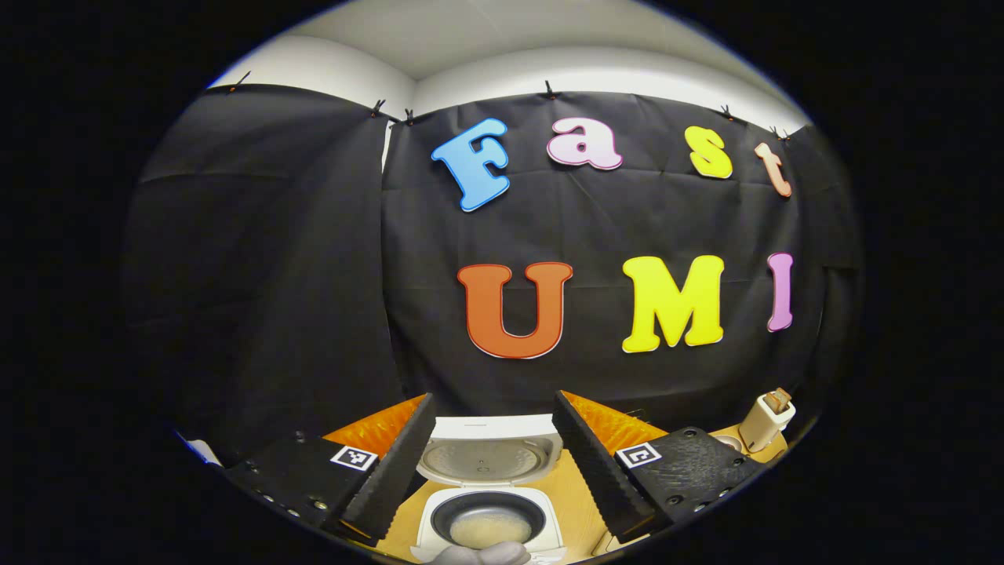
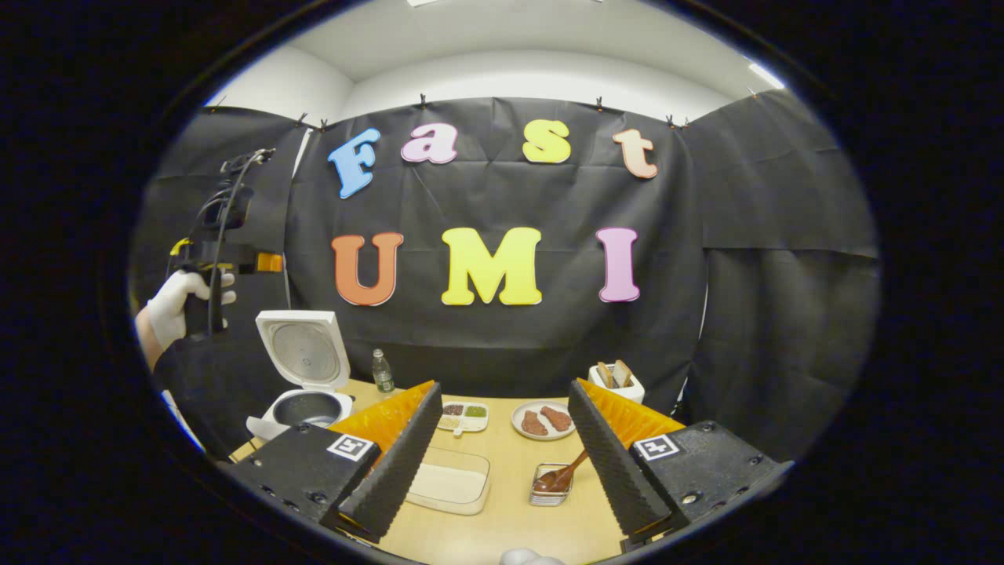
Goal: Close the left gripper, press the button to open the rice cooker; take a wooden spoon from the chopstick holder with the right hand, scoop a spoonful of rice and pour it into the rice cooker, then put the wooden spoon back into the chopstick holder.
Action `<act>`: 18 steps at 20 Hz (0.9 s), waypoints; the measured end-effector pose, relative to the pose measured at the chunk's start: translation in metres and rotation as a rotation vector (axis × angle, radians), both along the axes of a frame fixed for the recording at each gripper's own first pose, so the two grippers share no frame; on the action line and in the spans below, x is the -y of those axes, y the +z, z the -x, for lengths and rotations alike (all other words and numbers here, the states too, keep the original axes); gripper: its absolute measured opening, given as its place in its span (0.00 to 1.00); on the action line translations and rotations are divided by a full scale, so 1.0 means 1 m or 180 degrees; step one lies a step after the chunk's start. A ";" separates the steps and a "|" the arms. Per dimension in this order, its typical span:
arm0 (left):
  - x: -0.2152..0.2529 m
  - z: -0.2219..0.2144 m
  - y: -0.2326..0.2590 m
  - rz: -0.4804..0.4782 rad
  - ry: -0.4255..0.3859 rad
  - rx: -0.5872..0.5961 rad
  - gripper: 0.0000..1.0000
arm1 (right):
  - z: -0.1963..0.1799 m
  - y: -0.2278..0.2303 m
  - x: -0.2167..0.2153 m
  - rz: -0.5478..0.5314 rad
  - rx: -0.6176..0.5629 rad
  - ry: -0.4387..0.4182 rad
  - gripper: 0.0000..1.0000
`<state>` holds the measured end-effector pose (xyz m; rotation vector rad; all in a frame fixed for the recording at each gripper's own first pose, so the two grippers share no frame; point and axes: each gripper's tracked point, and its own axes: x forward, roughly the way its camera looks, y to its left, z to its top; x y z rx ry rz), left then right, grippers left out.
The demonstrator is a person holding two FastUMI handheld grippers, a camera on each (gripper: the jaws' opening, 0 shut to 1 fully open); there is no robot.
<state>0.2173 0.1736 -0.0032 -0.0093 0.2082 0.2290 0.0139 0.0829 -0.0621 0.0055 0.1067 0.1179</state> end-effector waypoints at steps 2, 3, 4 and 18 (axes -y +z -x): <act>-0.012 -0.034 -0.011 -0.0036 0.0056 -0.0132 0.95 | -0.002 -0.004 0.001 0.0018 -0.0052 0.0000 1.00; -0.020 -0.049 -0.016 -0.0052 0.0095 -0.0196 0.95 | -0.003 -0.005 0.002 0.0017 -0.0066 0.0001 1.00; -0.025 -0.063 -0.025 -0.0018 0.0112 -0.0271 0.95 | -0.004 -0.008 0.003 0.0023 -0.0097 -0.0011 1.00; -0.046 -0.088 -0.147 0.0264 0.0174 -0.1493 0.96 | -0.006 -0.034 0.006 -0.0016 -0.0354 0.0017 1.00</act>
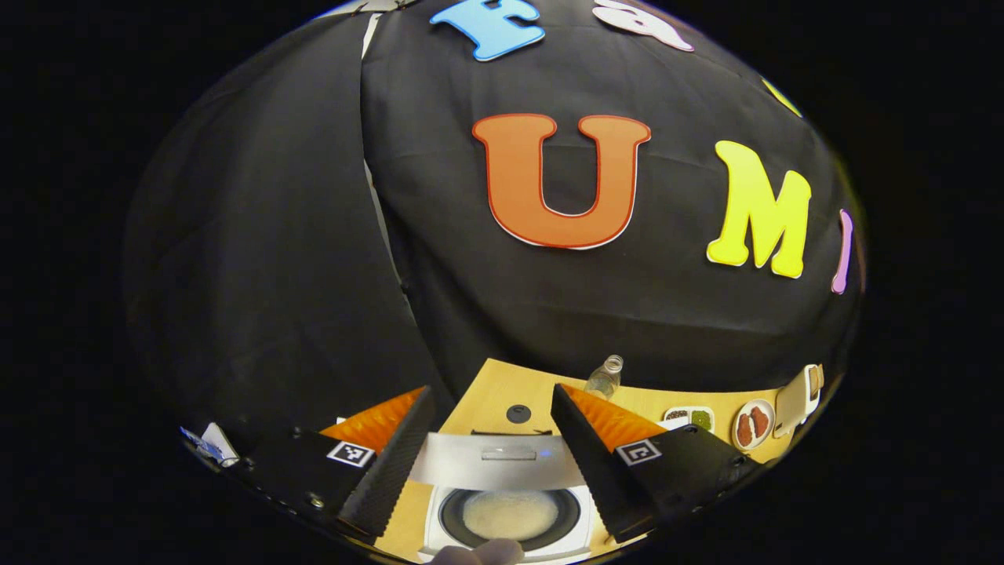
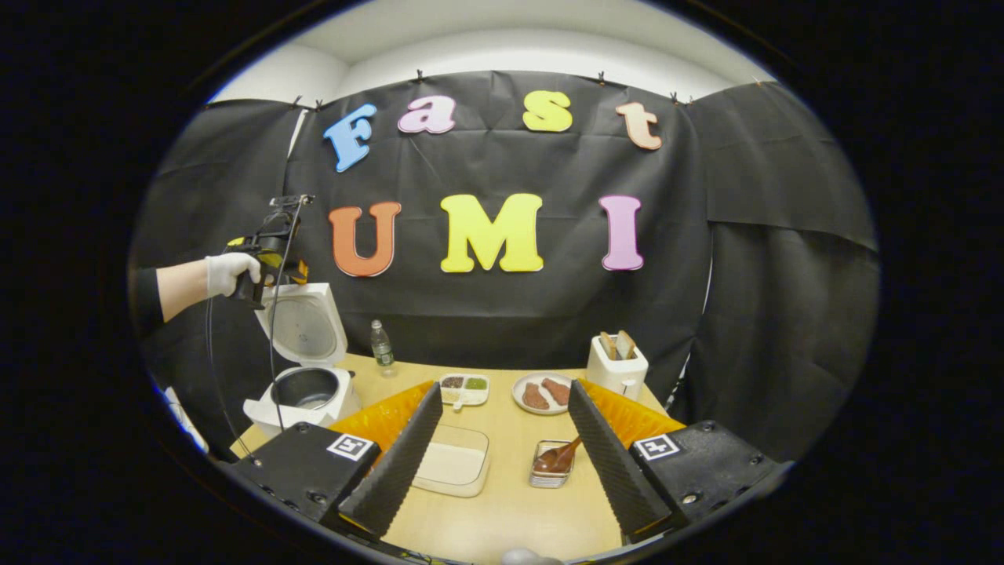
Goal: Close the left gripper, press the button to open the rice cooker; take a wooden spoon from the chopstick holder with the right hand, scoop a spoonful of rice and pour it into the rice cooker, then put the wooden spoon back into the chopstick holder.
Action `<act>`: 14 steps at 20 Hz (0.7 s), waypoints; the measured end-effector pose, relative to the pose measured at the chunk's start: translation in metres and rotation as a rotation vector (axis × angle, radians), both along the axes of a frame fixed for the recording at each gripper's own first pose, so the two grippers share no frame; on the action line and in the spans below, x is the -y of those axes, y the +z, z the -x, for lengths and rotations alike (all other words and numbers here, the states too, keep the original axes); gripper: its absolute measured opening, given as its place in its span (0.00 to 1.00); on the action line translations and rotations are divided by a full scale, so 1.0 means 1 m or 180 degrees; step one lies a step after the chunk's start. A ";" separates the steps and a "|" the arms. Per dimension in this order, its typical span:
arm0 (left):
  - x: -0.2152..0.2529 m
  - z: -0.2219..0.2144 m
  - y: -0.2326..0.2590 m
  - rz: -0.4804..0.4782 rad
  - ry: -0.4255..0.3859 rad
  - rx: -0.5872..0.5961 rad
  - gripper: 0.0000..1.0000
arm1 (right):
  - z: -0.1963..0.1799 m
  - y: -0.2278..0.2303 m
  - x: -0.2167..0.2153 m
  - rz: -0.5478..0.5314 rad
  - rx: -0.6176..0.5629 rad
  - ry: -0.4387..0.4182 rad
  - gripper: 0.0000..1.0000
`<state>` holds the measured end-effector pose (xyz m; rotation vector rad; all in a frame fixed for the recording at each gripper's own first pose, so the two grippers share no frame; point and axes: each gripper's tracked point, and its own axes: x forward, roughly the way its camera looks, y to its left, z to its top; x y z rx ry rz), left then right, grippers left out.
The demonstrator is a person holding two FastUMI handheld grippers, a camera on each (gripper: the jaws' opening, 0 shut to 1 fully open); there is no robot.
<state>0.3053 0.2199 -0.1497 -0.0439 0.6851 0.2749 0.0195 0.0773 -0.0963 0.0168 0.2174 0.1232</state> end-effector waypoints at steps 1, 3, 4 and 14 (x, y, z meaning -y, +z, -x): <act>0.001 0.005 -0.001 -0.0014 -0.0001 -0.0013 0.98 | 0.000 -0.001 -0.001 -0.0007 -0.0013 0.0015 1.00; 0.004 0.017 0.002 0.0009 -0.0035 -0.0012 0.96 | -0.001 0.000 -0.001 -0.0012 -0.0006 0.0034 1.00; 0.006 0.026 -0.002 0.0046 -0.0047 -0.0030 0.96 | -0.001 -0.002 -0.003 -0.0011 -0.0012 0.0050 1.00; 0.047 0.124 -0.070 0.0140 -0.0346 -0.0402 0.95 | 0.001 -0.024 -0.018 -0.0024 -0.0188 0.0216 1.00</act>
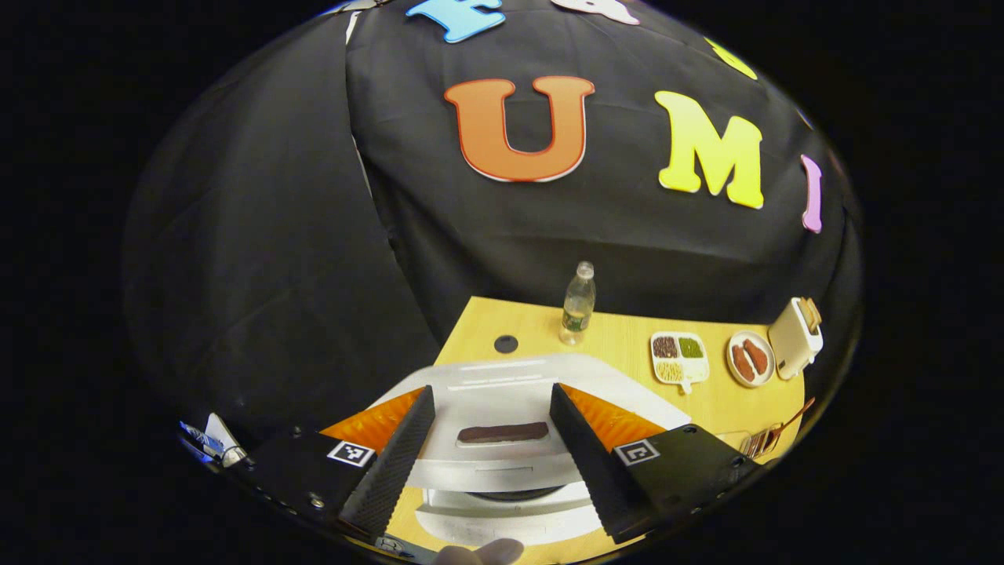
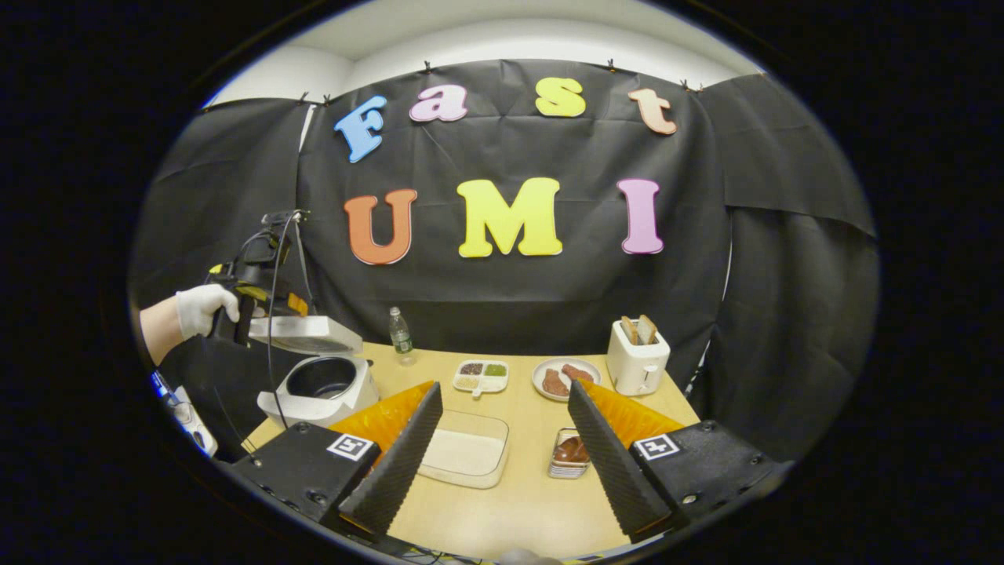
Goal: Close the left gripper, press the button to open the rice cooker; take a wooden spoon from the chopstick holder with the right hand, scoop a spoonful of rice and pour it into the rice cooker, then put the wooden spoon back into the chopstick holder.
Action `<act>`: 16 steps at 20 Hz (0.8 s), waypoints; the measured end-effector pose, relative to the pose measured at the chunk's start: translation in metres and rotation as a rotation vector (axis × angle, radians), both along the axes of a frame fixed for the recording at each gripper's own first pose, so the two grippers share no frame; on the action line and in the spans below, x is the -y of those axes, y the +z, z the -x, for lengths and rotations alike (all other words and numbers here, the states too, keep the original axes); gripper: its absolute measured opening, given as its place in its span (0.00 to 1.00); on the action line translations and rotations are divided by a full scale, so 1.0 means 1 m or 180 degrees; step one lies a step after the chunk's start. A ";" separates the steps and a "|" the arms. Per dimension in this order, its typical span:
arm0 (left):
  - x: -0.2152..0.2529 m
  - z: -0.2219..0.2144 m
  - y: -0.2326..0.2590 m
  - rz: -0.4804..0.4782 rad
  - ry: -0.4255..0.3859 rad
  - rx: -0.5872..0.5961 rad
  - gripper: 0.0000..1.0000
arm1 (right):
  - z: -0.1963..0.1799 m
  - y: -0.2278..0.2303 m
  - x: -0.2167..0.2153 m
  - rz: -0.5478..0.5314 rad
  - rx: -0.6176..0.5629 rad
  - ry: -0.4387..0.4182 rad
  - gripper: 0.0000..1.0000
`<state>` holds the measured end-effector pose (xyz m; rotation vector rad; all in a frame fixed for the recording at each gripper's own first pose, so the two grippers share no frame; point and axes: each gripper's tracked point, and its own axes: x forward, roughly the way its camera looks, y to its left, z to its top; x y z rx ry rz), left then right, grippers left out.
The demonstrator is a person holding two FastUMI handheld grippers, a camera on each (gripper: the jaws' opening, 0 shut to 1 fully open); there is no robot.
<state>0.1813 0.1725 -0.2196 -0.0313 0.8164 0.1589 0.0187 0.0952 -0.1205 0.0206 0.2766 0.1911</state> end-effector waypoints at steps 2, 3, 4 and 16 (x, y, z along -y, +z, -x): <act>0.004 0.014 -0.021 -0.0011 -0.0031 -0.0089 0.95 | 0.001 -0.007 -0.001 -0.0005 -0.0049 0.0019 1.00; 0.007 0.022 -0.030 0.0008 -0.0028 -0.0134 0.97 | 0.001 -0.009 -0.001 -0.0011 -0.0076 0.0027 1.00; 0.009 0.030 -0.038 0.0025 -0.0035 -0.0213 0.97 | 0.002 -0.012 -0.002 -0.0018 -0.0101 0.0029 1.00; 0.017 0.067 -0.094 0.0098 -0.0052 -0.0642 0.98 | 0.000 -0.023 0.006 0.0049 -0.0151 -0.0006 1.00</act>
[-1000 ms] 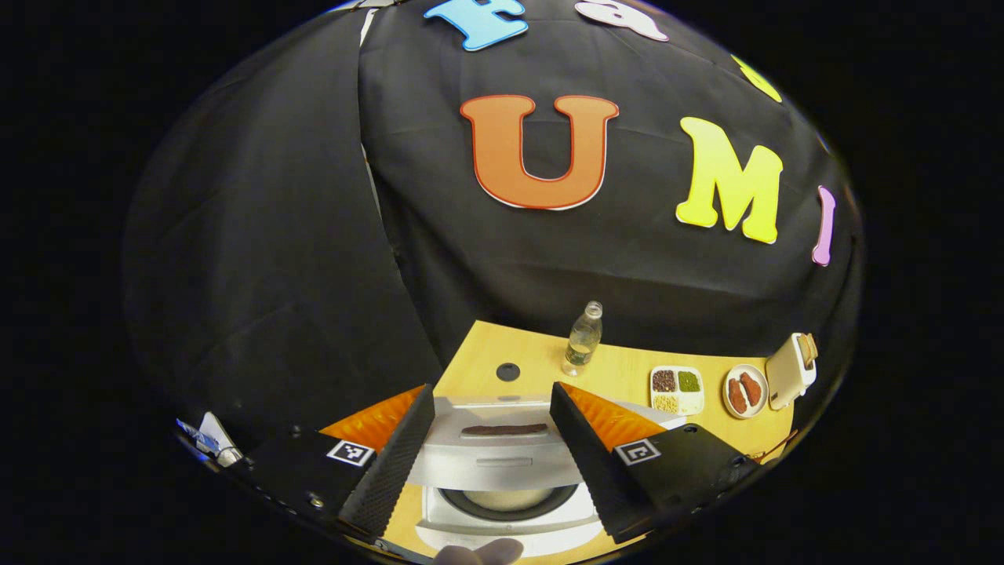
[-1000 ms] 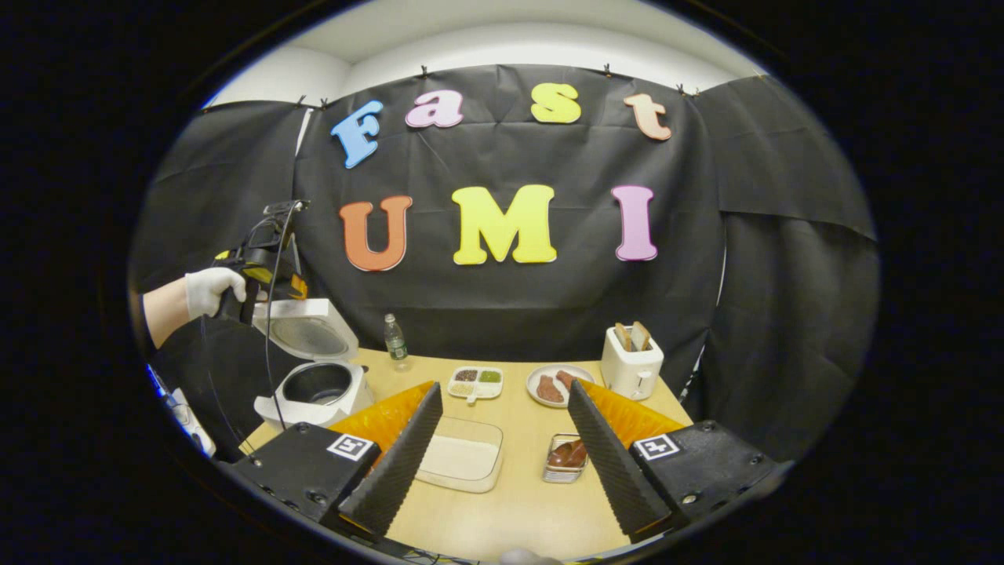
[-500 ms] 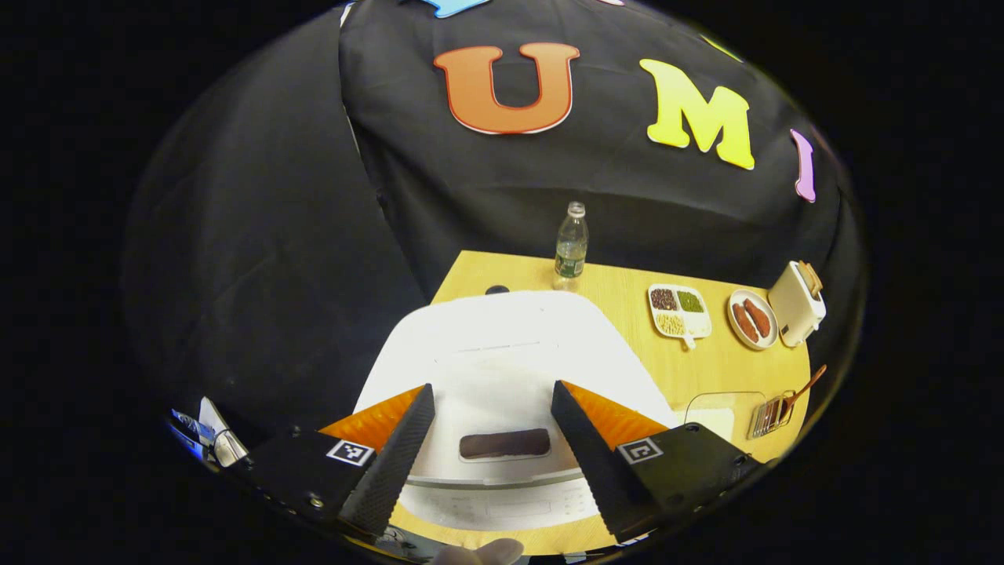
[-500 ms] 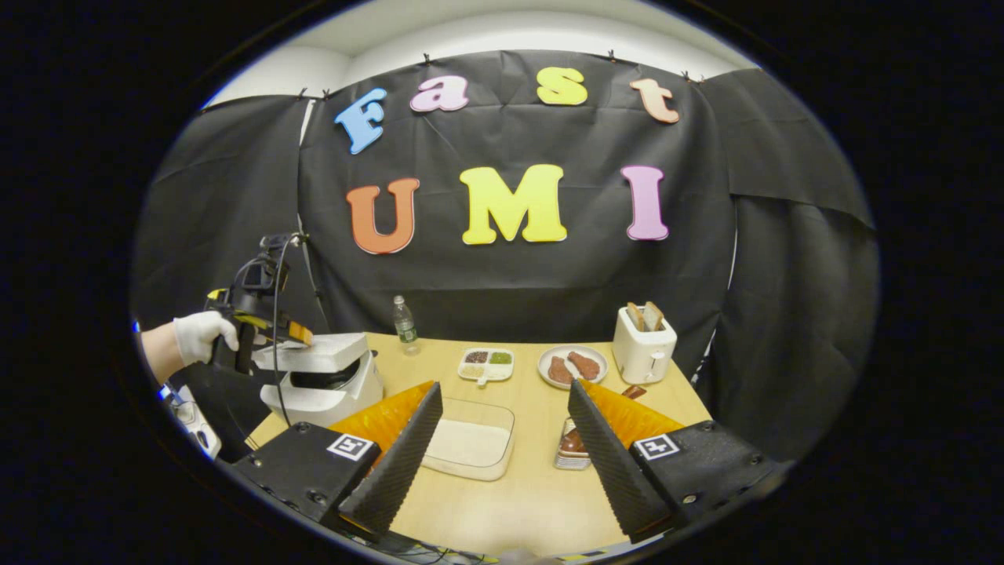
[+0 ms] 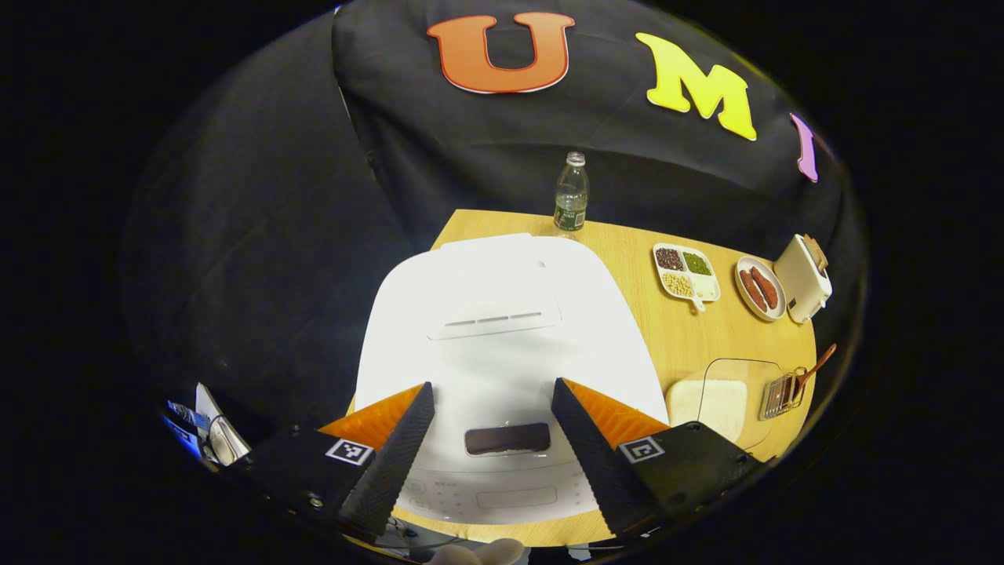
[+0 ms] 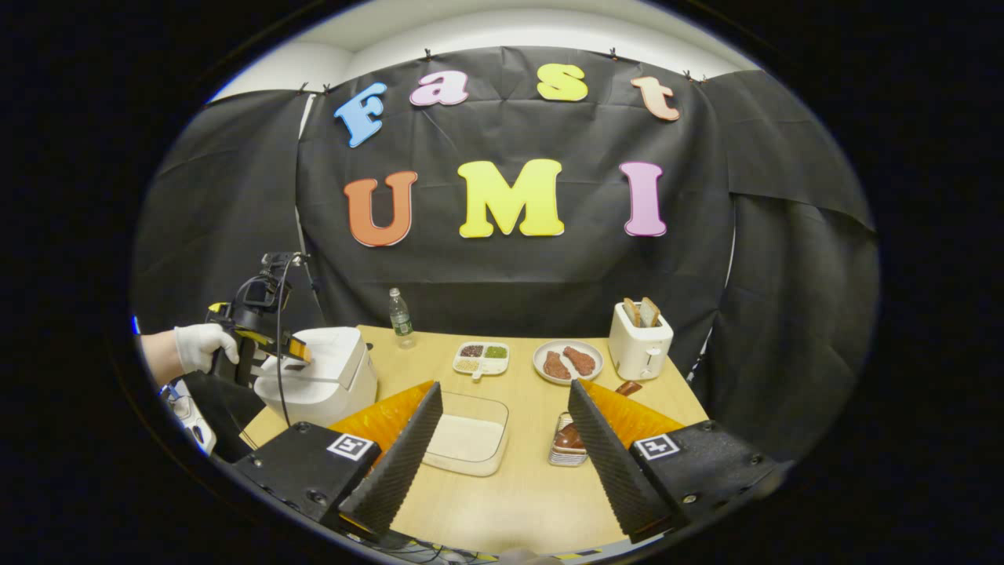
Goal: Close the left gripper, press the button to open the rice cooker; take a wooden spoon from the chopstick holder with the right hand, scoop a spoonful of rice and pour it into the rice cooker, then put the wooden spoon back into the chopstick holder.
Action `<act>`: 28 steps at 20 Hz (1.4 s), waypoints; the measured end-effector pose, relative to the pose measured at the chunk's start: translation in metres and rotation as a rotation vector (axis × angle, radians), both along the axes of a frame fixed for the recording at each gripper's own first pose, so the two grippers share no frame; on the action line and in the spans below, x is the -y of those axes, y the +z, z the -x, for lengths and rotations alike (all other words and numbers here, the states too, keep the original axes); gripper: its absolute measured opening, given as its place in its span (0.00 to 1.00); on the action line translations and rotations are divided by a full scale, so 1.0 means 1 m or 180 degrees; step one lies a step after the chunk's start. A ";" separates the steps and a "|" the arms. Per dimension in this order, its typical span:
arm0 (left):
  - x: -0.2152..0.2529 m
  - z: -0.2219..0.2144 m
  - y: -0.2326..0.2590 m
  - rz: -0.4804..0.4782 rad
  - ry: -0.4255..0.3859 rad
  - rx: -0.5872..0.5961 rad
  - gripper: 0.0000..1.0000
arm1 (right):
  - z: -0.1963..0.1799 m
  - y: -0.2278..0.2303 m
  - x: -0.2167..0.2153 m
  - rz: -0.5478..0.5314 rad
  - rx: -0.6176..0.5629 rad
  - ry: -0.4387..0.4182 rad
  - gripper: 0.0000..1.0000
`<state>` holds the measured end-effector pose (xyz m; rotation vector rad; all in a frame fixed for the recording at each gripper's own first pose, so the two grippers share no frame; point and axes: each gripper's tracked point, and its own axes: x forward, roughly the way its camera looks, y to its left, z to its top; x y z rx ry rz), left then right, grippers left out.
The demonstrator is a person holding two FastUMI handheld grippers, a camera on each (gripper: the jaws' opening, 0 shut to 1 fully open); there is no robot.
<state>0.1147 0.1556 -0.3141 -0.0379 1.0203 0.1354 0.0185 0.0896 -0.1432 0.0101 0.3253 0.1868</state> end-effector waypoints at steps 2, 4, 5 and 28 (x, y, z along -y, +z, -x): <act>0.002 0.001 -0.003 -0.0001 -0.0007 -0.0018 0.98 | -0.001 -0.001 0.001 0.0006 -0.0013 -0.0007 1.00; 0.003 0.001 -0.004 0.0013 -0.0019 -0.0032 0.98 | -0.003 -0.004 0.002 -0.0008 -0.0026 -0.0014 1.00; 0.004 0.001 -0.005 0.0065 0.0004 -0.0028 0.98 | -0.004 -0.004 0.001 -0.0022 -0.0032 -0.0013 1.00; 0.047 0.025 0.220 -0.0482 -0.0073 0.2575 0.96 | -0.012 0.076 0.016 0.0019 0.0683 -0.0221 1.00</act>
